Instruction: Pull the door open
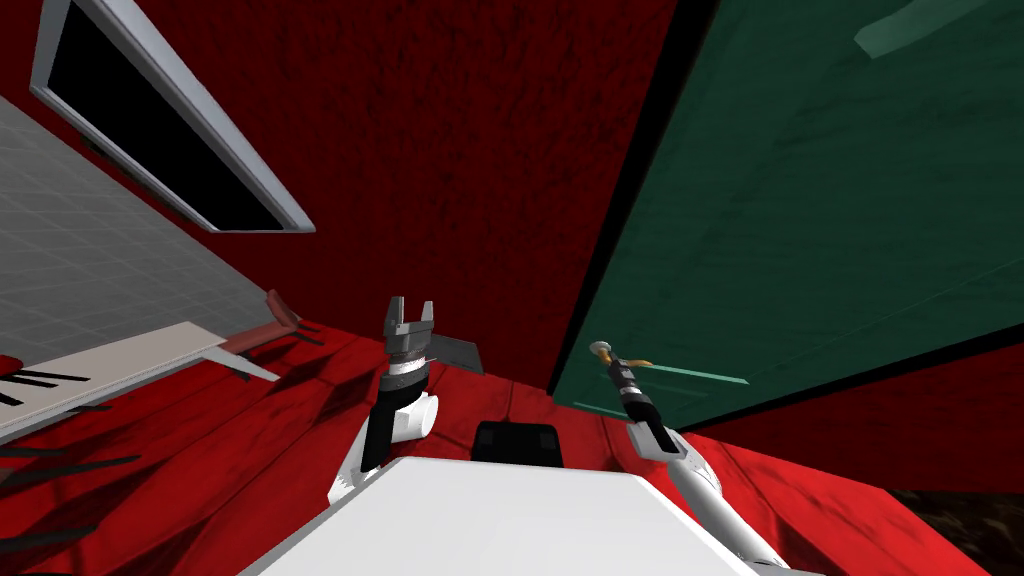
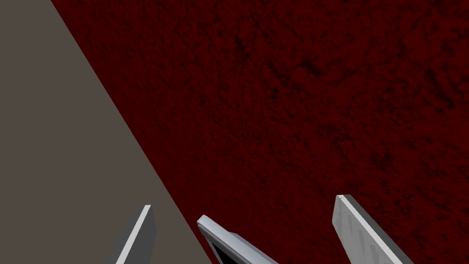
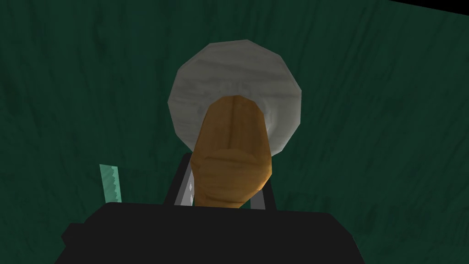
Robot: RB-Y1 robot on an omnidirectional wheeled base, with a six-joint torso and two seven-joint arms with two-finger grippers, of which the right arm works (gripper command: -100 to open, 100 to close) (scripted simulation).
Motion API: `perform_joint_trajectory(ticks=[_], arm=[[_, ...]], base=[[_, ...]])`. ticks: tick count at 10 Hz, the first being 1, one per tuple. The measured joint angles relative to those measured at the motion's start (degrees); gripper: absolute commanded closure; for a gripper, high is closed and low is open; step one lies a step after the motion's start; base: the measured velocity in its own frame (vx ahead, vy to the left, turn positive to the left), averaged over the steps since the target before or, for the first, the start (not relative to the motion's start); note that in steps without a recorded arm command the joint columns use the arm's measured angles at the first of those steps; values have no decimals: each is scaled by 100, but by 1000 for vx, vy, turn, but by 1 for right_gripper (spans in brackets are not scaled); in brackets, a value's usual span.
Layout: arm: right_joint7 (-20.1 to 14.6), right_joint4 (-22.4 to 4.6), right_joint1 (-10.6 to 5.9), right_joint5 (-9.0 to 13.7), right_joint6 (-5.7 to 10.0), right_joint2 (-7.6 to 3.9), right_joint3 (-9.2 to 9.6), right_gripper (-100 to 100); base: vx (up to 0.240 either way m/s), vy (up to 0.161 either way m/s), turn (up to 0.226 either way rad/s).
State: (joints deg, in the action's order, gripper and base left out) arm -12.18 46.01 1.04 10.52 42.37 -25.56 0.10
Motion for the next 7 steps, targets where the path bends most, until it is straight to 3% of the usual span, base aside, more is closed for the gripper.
perform_joint_trajectory(ticks=[6,7], arm=[[-402,44,340,-104,444,-310,374,100],[-417,38,357,-108,453,-302,391,100]], base=[[-201,-60,111],[-152,-41,151]])
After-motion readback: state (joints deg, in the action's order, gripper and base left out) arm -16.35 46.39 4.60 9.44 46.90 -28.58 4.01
